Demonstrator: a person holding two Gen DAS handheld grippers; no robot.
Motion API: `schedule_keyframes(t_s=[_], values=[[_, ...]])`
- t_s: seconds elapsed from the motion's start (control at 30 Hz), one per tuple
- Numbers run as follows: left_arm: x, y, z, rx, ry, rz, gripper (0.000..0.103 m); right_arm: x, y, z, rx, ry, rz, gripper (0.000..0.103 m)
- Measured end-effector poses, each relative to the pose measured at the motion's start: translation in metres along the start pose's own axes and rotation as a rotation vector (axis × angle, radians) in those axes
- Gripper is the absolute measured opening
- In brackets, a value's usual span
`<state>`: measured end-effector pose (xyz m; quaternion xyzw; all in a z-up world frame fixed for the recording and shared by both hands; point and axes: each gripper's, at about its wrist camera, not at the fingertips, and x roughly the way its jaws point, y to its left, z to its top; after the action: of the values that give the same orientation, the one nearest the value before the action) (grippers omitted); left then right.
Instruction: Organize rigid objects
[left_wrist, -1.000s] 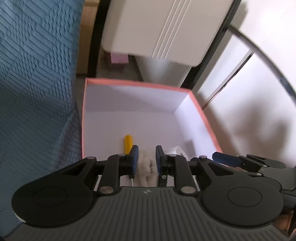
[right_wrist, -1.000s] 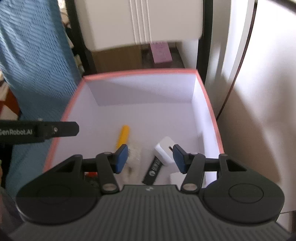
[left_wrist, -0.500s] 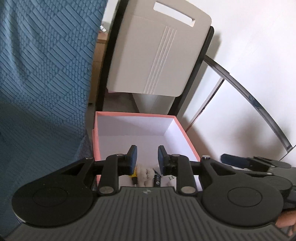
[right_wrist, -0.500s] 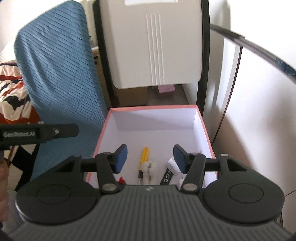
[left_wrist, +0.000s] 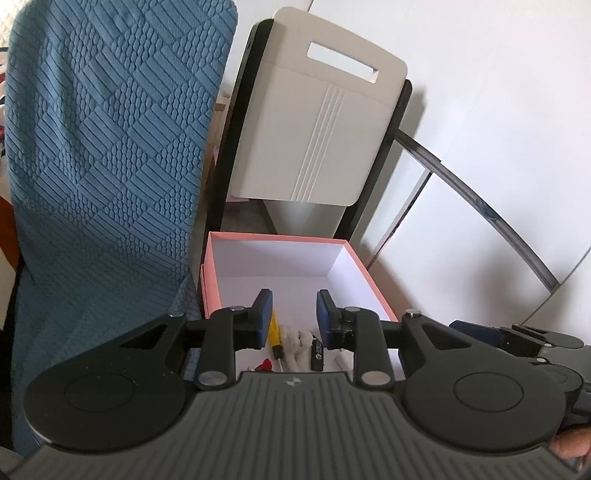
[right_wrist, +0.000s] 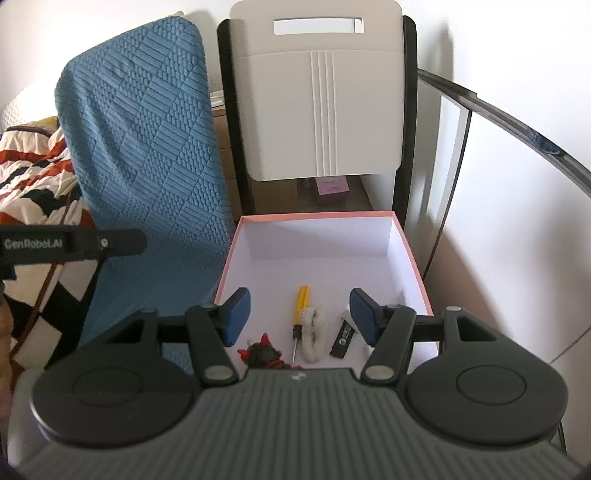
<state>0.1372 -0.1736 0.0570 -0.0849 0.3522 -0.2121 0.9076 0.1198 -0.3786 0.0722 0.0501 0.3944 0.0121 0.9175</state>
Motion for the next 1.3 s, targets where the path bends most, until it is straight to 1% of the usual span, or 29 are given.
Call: schedule_keyframes(t_s=[0.17, 0.23, 0.37, 0.53, 0.67, 0.83, 1.0, 1.03, 1.07, 1.1, 1.13, 1.3], values=[[-0.019, 0.001, -0.012, 0.009, 0.0, -0.01, 0.033, -0.015, 0.012, -0.011, 0.006, -0.002, -0.012, 0.062], [-0.026, 0.003, -0.017, 0.005, -0.002, -0.014, 0.037, -0.021, 0.017, -0.016, 0.011, -0.004, -0.013, 0.062], [-0.036, 0.006, -0.026, 0.003, -0.002, -0.013, 0.04, -0.03, 0.025, -0.025, 0.004, -0.005, -0.019, 0.062], [-0.049, 0.008, -0.035, 0.004, -0.005, -0.007, 0.051, -0.043, 0.031, -0.036, -0.005, -0.003, -0.023, 0.062], [-0.058, 0.006, -0.042, 0.0, -0.009, -0.008, 0.057, -0.05, 0.034, -0.044, 0.004, 0.004, -0.025, 0.062], [-0.066, 0.001, -0.052, 0.012, -0.01, 0.001, 0.074, -0.057, 0.036, -0.052, 0.03, 0.007, -0.036, 0.062], [-0.071, 0.0, -0.058, 0.008, -0.019, 0.023, 0.089, -0.063, 0.036, -0.058, 0.02, 0.009, -0.047, 0.062], [-0.071, 0.001, -0.058, 0.0, -0.019, 0.025, 0.092, -0.063, 0.035, -0.058, 0.021, 0.01, -0.047, 0.065], [-0.071, 0.002, -0.058, -0.006, -0.018, 0.027, 0.093, -0.063, 0.035, -0.059, 0.023, 0.011, -0.052, 0.069], [-0.072, 0.003, -0.059, -0.007, -0.017, 0.029, 0.094, -0.064, 0.034, -0.059, 0.026, 0.007, -0.061, 0.082], [-0.072, 0.003, -0.059, -0.005, -0.019, 0.033, 0.097, -0.064, 0.033, -0.059, 0.029, 0.0, -0.065, 0.087], [-0.072, 0.003, -0.06, 0.002, -0.017, 0.048, 0.101, -0.06, 0.032, -0.061, 0.042, 0.018, -0.058, 0.087]])
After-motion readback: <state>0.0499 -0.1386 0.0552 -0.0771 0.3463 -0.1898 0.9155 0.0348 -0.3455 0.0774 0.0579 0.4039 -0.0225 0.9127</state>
